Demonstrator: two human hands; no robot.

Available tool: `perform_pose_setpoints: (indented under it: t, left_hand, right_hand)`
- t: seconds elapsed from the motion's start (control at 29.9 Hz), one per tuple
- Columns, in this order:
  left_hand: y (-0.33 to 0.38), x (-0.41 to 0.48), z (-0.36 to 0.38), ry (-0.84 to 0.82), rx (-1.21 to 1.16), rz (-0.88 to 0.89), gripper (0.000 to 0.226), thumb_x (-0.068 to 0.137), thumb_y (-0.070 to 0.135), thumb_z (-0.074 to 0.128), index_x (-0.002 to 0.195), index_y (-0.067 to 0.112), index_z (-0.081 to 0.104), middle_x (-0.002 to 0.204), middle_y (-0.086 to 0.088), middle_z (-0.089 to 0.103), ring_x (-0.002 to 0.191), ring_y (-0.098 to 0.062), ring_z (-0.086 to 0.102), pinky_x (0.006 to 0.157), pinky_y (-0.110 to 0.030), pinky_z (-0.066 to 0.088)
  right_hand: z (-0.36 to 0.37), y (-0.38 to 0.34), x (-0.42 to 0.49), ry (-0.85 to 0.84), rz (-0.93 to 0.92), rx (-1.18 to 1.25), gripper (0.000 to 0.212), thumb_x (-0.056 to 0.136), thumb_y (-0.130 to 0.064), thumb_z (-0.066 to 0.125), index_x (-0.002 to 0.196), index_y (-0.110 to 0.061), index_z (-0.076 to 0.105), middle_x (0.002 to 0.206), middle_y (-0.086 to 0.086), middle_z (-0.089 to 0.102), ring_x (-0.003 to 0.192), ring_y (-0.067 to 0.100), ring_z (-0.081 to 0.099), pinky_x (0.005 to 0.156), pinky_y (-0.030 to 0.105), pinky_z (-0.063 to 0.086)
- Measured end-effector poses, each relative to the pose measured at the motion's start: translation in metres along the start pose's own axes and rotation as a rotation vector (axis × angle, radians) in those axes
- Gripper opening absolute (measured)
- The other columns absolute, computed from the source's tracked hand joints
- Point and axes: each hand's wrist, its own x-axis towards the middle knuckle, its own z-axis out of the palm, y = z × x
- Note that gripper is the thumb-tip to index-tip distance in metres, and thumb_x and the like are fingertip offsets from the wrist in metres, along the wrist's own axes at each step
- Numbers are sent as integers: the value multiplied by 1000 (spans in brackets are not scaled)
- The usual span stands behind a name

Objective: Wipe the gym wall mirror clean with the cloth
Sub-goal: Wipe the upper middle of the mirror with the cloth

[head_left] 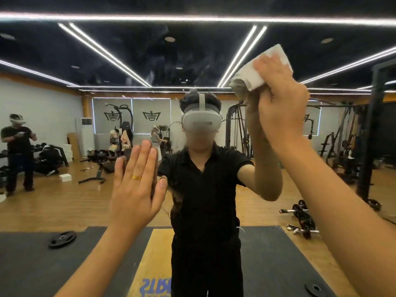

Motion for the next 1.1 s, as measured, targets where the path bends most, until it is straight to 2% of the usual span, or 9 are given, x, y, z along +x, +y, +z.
perform_pose_setpoints:
  t: [0.13,0.23,0.3,0.4,0.5,0.64,0.84,0.94,1.1]
  left_hand:
    - [0,0,0,-2,4,15,63,108,39,30,160,4,27,170,-14,19,158,-30,18,127,-57,14]
    - [-1,-1,1,5,-4,12,62,109,40,30,161,6,26,170,-12,18,158,-28,16,127,-54,12]
    - [-3,-1,1,18,-4,15,62,107,38,36,160,6,27,170,-12,20,158,-28,19,127,-54,13]
    - [-2,0,1,18,-20,19,64,104,36,42,160,8,28,169,-11,22,158,-27,19,128,-50,9]
    - [-2,-1,2,8,7,8,65,104,36,41,161,8,27,170,-9,20,158,-26,16,129,-49,7]
    - [-3,-2,1,-10,7,4,64,105,37,38,161,8,27,171,-10,18,159,-25,13,128,-51,9]
    - [-3,-1,0,0,28,15,64,106,36,39,161,7,28,170,-11,18,158,-25,15,129,-48,6]
    - [-3,-2,1,11,28,16,64,105,36,39,161,7,27,170,-11,19,158,-25,15,129,-47,5]
    - [-3,-2,1,9,-6,-5,65,105,36,39,162,8,26,170,-10,18,159,-25,15,129,-51,9]
  right_hand:
    - [24,-29,5,86,47,13,36,102,-11,53,137,-11,65,144,9,62,135,29,57,113,45,48]
    - [44,-63,5,20,-22,43,39,100,-11,53,137,-9,64,141,15,63,127,38,61,101,55,55]
    - [54,-78,-5,-66,-146,17,40,98,-12,56,137,-8,63,140,18,62,124,40,63,95,55,58]
    - [44,-63,-10,-174,-402,-96,41,97,-7,65,138,-10,63,143,14,62,133,36,58,102,49,54]
    - [25,-43,8,-143,-253,-124,41,105,-27,48,141,-13,61,137,12,66,121,30,65,103,39,54]
    - [42,-64,9,5,15,-68,43,105,-25,41,142,-11,60,132,14,66,113,26,67,97,34,57]
    - [80,-119,-40,-195,-327,-63,54,87,-1,73,139,-8,62,145,14,59,134,37,56,95,51,56]
    - [77,-102,-35,-180,-301,-53,54,89,-1,75,140,-12,62,148,10,58,141,31,50,107,52,52]
    - [77,-99,-41,-133,-277,-7,50,91,-4,64,141,-9,61,148,11,58,141,36,50,107,43,45]
